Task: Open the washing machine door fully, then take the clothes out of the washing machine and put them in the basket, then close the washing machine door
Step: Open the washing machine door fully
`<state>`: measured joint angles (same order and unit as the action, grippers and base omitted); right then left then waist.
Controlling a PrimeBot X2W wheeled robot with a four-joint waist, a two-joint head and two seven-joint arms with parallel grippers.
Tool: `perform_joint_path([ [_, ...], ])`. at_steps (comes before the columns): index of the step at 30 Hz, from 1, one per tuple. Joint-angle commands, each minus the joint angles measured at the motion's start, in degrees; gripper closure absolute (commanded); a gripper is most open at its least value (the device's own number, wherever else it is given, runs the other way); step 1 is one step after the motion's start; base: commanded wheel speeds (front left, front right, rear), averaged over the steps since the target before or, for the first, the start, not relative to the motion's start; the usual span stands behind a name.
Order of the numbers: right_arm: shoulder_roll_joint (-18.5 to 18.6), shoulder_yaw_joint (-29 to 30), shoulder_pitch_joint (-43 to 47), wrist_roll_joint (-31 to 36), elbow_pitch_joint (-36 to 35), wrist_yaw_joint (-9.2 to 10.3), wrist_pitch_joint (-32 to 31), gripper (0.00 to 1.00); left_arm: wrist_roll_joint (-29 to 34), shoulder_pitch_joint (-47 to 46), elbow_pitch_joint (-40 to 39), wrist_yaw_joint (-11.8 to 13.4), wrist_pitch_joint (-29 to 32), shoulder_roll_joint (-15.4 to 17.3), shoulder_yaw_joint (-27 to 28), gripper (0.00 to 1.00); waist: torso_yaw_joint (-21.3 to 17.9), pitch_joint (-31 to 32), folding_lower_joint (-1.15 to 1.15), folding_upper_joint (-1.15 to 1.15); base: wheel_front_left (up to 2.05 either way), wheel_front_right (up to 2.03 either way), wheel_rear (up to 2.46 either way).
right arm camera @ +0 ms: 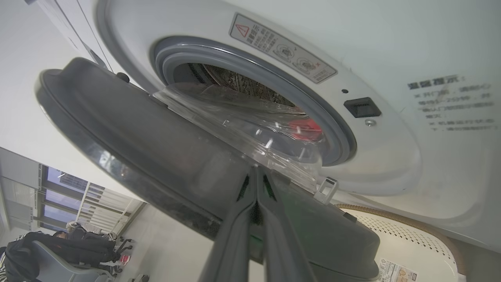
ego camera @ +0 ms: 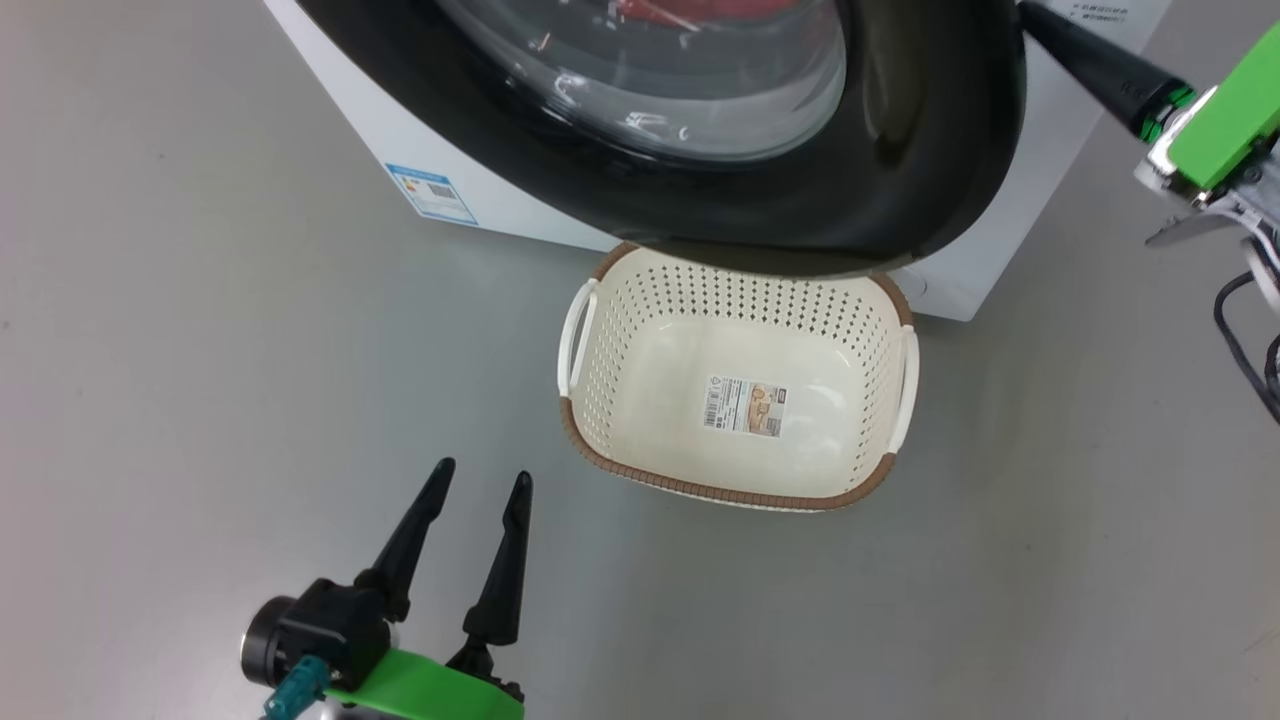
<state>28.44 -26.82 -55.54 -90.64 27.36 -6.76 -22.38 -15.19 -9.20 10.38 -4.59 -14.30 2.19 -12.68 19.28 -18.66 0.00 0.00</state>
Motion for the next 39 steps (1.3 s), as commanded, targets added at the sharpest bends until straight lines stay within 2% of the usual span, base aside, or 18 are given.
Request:
perform_joint_path([
  [1, -4.14, -2.49, 1.99, -0.89, -3.04, -0.73, -1.77, 1.00, 0.37, 0.74, -1.04, 0.22, -0.70, 0.69, 1.96, 0.00, -0.09, 0.64, 0.00, 0.00, 0.00, 0.00, 0.00],
  [19, -5.08, -3.24, 9.81, -1.04, -9.00, -0.73, -2.97, 1.00, 1.28, 3.32, -0.84, 0.68, -0.70, 0.69, 2.31, 0.00, 0.09, 5.31, 0.00, 0.00, 0.00, 0.00, 0.00],
  [29, -5.68, -3.44, 11.87, -0.51, -10.09, -0.73, -3.24, 1.00, 1.67, 3.97, -1.00, 0.79, -0.70, 0.69, 2.53, 0.00, -0.31, 6.60, 0.00, 0.00, 0.00, 0.00, 0.00],
  [37, -5.81, -3.09, 13.23, 0.98, -9.98, -0.73, -1.06, 1.00, 1.96, 4.16, -1.00, 0.69, -0.70, 0.69, 2.52, 0.00, -0.78, 7.36, 0.00, 0.00, 0.00, 0.00, 0.00],
  [38, -5.70, -2.99, 13.48, 1.28, -9.94, -0.73, -0.50, 0.95, 2.06, 4.16, -1.01, 0.63, -0.70, 0.69, 2.53, 0.00, -0.87, 7.48, 0.00, 0.00, 0.00, 0.00, 0.00],
  [39, -5.58, -2.93, 13.82, 1.65, -9.87, -0.73, 0.17, 0.75, 2.19, 4.17, -1.04, 0.55, -0.70, 0.69, 2.58, 0.00, -1.02, 7.67, 0.00, 0.00, 0.00, 0.00, 0.00],
])
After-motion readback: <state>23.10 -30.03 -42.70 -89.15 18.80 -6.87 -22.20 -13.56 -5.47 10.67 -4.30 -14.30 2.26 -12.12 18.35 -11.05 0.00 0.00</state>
